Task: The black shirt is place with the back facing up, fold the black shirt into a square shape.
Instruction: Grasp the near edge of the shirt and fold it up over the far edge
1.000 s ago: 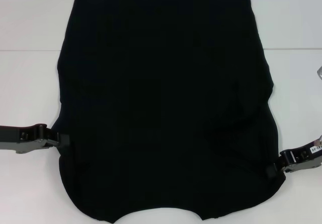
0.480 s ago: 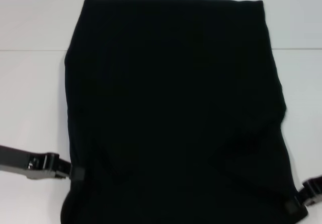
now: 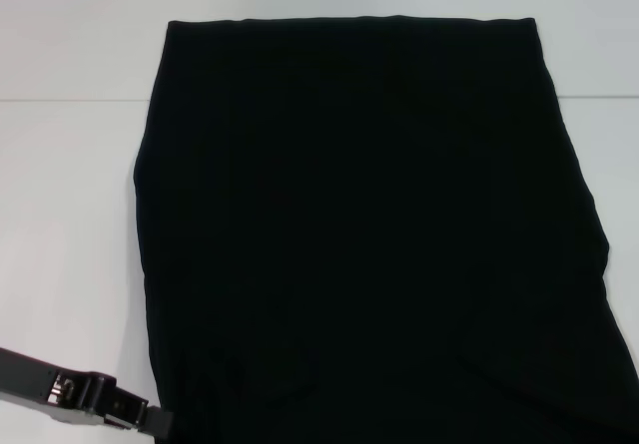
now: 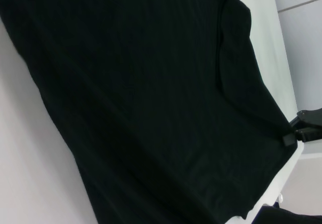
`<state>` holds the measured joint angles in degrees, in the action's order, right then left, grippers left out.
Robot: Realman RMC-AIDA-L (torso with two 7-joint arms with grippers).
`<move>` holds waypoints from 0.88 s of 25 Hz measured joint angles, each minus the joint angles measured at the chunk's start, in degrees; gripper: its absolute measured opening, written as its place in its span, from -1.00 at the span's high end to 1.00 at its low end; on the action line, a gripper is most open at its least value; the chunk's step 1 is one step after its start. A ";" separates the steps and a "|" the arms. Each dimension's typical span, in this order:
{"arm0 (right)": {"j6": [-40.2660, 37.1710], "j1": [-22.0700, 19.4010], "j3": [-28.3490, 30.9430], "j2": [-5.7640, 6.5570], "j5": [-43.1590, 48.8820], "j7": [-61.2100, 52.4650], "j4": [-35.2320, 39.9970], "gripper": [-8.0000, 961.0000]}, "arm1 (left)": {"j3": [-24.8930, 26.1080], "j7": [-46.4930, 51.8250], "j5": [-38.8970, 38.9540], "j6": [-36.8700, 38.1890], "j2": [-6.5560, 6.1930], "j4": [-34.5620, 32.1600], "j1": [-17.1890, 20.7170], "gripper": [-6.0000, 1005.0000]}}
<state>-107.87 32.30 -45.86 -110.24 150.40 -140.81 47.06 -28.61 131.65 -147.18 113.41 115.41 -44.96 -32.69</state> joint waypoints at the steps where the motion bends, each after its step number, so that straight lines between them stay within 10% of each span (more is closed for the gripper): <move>1: -0.05 -0.16 0.58 0.16 0.00 0.41 -0.15 0.85 | -0.04 -0.08 -0.05 0.12 0.02 -0.02 0.11 0.84; 22: 3.54 6.55 19.11 2.43 -0.46 5.94 0.61 0.84 | 3.55 5.52 5.22 -12.05 -1.12 0.82 -8.26 0.83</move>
<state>-104.33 38.85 -26.75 -107.81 149.95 -134.87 47.66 -25.06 137.18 -141.96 101.36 114.29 -44.15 -40.95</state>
